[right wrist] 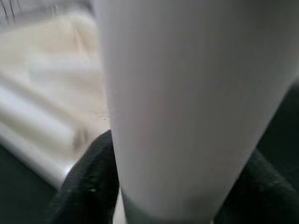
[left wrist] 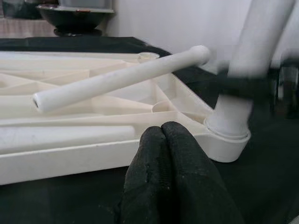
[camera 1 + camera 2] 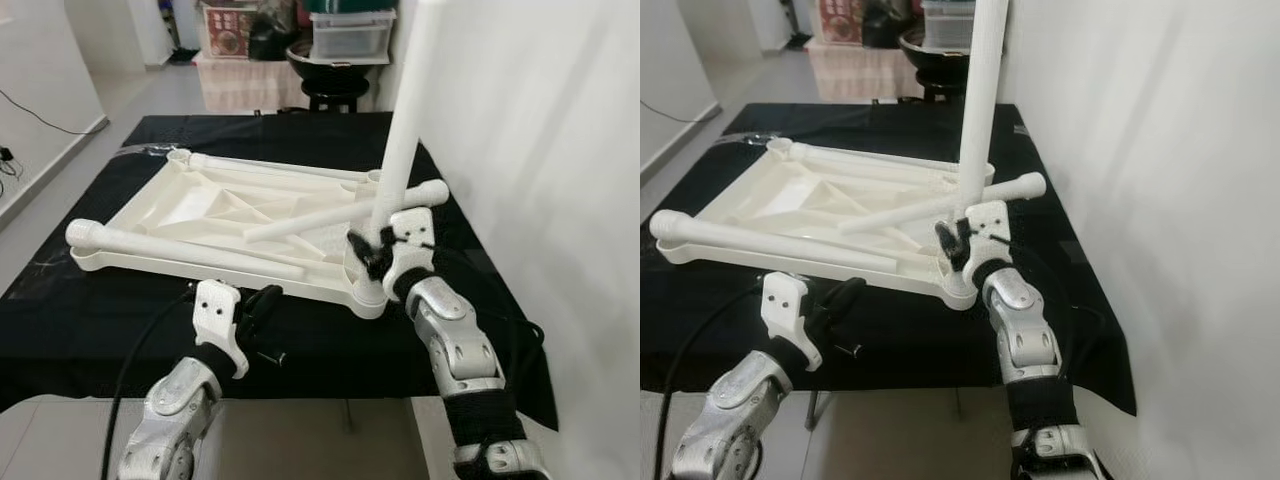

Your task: Building children table

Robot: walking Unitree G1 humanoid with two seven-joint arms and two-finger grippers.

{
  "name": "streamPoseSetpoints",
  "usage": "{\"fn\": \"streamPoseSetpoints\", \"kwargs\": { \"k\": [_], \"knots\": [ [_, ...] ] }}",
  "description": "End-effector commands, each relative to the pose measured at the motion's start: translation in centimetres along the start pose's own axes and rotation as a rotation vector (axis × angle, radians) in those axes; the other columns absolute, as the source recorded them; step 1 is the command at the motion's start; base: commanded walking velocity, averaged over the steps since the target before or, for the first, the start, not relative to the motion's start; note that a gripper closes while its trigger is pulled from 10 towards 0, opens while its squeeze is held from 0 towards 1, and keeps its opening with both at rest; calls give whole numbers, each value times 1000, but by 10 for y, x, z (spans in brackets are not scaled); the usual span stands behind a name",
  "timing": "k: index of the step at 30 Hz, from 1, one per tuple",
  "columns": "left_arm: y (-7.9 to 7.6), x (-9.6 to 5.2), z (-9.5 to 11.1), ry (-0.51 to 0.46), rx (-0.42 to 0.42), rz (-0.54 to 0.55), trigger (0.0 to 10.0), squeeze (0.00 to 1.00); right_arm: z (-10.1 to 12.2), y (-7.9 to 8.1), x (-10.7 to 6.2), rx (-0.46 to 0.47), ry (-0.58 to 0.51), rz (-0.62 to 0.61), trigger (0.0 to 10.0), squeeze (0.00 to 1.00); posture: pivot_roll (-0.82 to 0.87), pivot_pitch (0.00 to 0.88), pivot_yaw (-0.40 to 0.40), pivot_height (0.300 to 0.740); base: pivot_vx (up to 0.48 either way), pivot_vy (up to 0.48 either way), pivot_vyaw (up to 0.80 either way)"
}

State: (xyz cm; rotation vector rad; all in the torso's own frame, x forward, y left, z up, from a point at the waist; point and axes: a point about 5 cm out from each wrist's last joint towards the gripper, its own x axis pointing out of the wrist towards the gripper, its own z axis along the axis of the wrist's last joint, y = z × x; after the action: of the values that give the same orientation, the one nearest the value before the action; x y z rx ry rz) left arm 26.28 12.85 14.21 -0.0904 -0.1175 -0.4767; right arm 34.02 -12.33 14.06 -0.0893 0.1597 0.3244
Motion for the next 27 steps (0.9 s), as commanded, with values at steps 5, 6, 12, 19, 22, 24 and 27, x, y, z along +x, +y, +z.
{"fn": "streamPoseSetpoints", "kwargs": {
  "k": [5, 6, 12, 19, 22, 24, 27],
  "knots": [
    [0, 1, -3, 7, -2, -5, 10000, 0, 20, 16, 3, 5, -35, 396, 10000, 1000, -1, 77, -9, 740, 0, 0, 0],
    [0, 1, -3, 7, -3, -7, 10000, 0, 22, 16, 2, -64, -34, 505, 10000, 196, 1, 74, -9, 740, 0, 0, 0],
    [-1, 1, -3, 8, -2, -8, 10000, 0, 31, -3, 13, -136, 5, 626, 10000, 0, 12, 72, -16, 740, 0, 0, 0],
    [-2, 0, -4, 7, -1, -4, 10000, 0, 45, -12, 20, -135, 4, 712, 10000, 0, 19, 72, -17, 740, 0, 0, 0],
    [-2, 0, -4, 10, -2, -7, 10000, 0, 47, -14, 19, -140, 15, 799, 1373, 0, 22, 72, -15, 740, 0, 0, 0],
    [-2, 0, -4, 10, -2, -8, 10000, 0, 47, -15, 18, -139, 17, 816, 1373, 0, 22, 72, -15, 740, 0, 0, 0],
    [-3, 0, -4, 10, -3, -8, 10000, 0, 46, -17, 19, -136, 18, 823, 0, 0, 23, 73, -16, 740, 0, 0, 0]
  ]
}}
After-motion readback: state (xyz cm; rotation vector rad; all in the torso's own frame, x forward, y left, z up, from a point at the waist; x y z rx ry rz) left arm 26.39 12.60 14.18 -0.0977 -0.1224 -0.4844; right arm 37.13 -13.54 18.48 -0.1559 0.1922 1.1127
